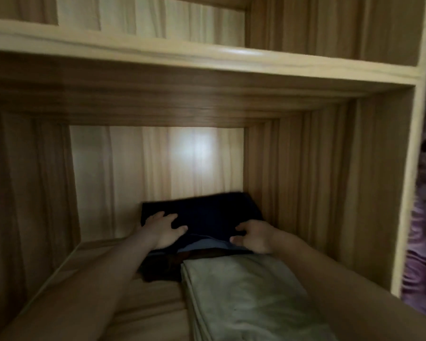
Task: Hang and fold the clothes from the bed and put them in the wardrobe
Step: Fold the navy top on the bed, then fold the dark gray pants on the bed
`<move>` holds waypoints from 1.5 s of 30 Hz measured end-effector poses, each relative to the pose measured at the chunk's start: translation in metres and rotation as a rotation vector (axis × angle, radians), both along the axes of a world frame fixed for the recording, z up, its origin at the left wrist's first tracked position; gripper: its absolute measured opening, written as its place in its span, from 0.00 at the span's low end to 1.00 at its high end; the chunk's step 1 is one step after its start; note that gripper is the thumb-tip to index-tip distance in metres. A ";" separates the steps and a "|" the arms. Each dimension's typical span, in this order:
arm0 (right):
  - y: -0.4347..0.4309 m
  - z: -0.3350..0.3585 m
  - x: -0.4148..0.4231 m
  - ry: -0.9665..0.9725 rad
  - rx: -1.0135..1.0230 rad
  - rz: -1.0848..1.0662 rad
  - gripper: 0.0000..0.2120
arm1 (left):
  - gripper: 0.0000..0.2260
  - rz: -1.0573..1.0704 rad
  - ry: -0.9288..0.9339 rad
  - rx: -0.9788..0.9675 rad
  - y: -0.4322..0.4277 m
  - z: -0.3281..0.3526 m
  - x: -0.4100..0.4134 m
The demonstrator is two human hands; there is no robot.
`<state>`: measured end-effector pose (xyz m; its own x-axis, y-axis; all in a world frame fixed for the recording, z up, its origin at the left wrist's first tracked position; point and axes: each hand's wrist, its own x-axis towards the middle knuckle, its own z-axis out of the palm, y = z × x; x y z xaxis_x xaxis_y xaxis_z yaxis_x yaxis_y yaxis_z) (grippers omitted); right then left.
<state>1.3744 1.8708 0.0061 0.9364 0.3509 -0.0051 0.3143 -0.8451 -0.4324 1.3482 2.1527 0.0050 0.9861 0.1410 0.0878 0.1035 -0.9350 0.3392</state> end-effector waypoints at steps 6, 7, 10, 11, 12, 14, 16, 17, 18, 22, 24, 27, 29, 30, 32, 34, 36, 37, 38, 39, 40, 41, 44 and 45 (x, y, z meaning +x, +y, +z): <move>-0.024 0.024 -0.118 -0.133 -0.055 -0.096 0.23 | 0.37 -0.277 -0.037 -0.125 -0.014 0.020 -0.074; -0.028 0.025 -0.138 -0.147 -0.100 -0.116 0.21 | 0.37 -0.328 -0.027 -0.121 -0.020 0.022 -0.086; -0.042 0.027 -0.197 -0.148 -0.237 -0.196 0.24 | 0.36 -0.438 0.009 -0.077 -0.045 0.026 -0.119; -0.047 0.026 -0.215 -0.143 -0.274 -0.216 0.24 | 0.35 -0.468 0.021 -0.059 -0.056 0.026 -0.130; -0.054 0.025 -0.232 -0.137 -0.299 -0.233 0.23 | 0.35 -0.500 0.036 -0.035 -0.068 0.025 -0.139; -0.071 0.021 -0.268 -0.123 -0.309 -0.281 0.22 | 0.35 -0.570 0.068 0.036 -0.095 0.021 -0.158; -0.091 0.016 -0.302 -0.113 -0.317 -0.355 0.23 | 0.36 -0.630 0.085 0.098 -0.124 0.015 -0.174; -0.103 0.014 -0.319 -0.111 -0.331 -0.397 0.23 | 0.35 -0.660 0.086 0.115 -0.139 0.011 -0.182; -0.117 0.010 -0.334 -0.104 -0.341 -0.439 0.23 | 0.34 -0.691 0.083 0.129 -0.154 0.008 -0.189; -0.172 -0.010 -0.400 -0.056 -0.349 -0.614 0.24 | 0.29 -0.840 0.027 0.185 -0.220 -0.004 -0.219; -0.198 -0.022 -0.432 -0.023 -0.346 -0.706 0.25 | 0.30 -0.938 0.036 0.165 -0.256 -0.012 -0.237; -0.233 -0.039 -0.476 0.015 -0.353 -0.798 0.25 | 0.31 -1.078 0.045 0.175 -0.307 -0.024 -0.261; -0.251 -0.049 -0.503 0.034 -0.350 -0.854 0.24 | 0.33 -1.153 0.075 0.215 -0.341 -0.032 -0.275; -0.259 -0.053 -0.514 0.044 -0.355 -0.881 0.23 | 0.34 -1.184 0.090 0.228 -0.357 -0.036 -0.280; -0.278 -0.060 -0.535 0.087 -0.367 -0.942 0.23 | 0.33 -1.241 0.098 0.246 -0.389 -0.046 -0.291; -0.298 -0.067 -0.551 0.139 -0.337 -1.022 0.24 | 0.32 -1.290 0.108 0.256 -0.419 -0.056 -0.300; -0.318 -0.075 -0.564 0.170 -0.310 -1.071 0.24 | 0.32 -1.327 0.128 0.254 -0.448 -0.066 -0.305; -0.329 -0.080 -0.568 0.187 -0.300 -1.089 0.24 | 0.31 -1.339 0.133 0.253 -0.462 -0.071 -0.307; -0.340 -0.085 -0.571 0.205 -0.287 -1.109 0.24 | 0.31 -1.348 0.135 0.249 -0.477 -0.077 -0.306; -0.351 -0.091 -0.572 0.222 -0.271 -1.129 0.24 | 0.30 -1.356 0.133 0.242 -0.492 -0.082 -0.305; -0.363 -0.097 -0.571 0.236 -0.253 -1.149 0.22 | 0.29 -1.363 0.131 0.234 -0.508 -0.089 -0.303; -0.377 -0.103 -0.571 0.244 -0.235 -1.166 0.19 | 0.28 -1.369 0.125 0.230 -0.524 -0.095 -0.301; -0.421 -0.123 -0.564 0.262 -0.183 -1.206 0.16 | 0.29 -1.383 0.136 0.231 -0.574 -0.118 -0.291; -0.437 -0.129 -0.560 0.274 -0.183 -1.215 0.18 | 0.28 -1.391 0.150 0.239 -0.593 -0.126 -0.285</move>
<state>0.8141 1.4336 -0.1227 0.6139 -0.7615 -0.2078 -0.7885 -0.5794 -0.2065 1.0628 1.5600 -0.1208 0.3082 -0.9402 -0.1449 -0.9139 -0.3349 0.2293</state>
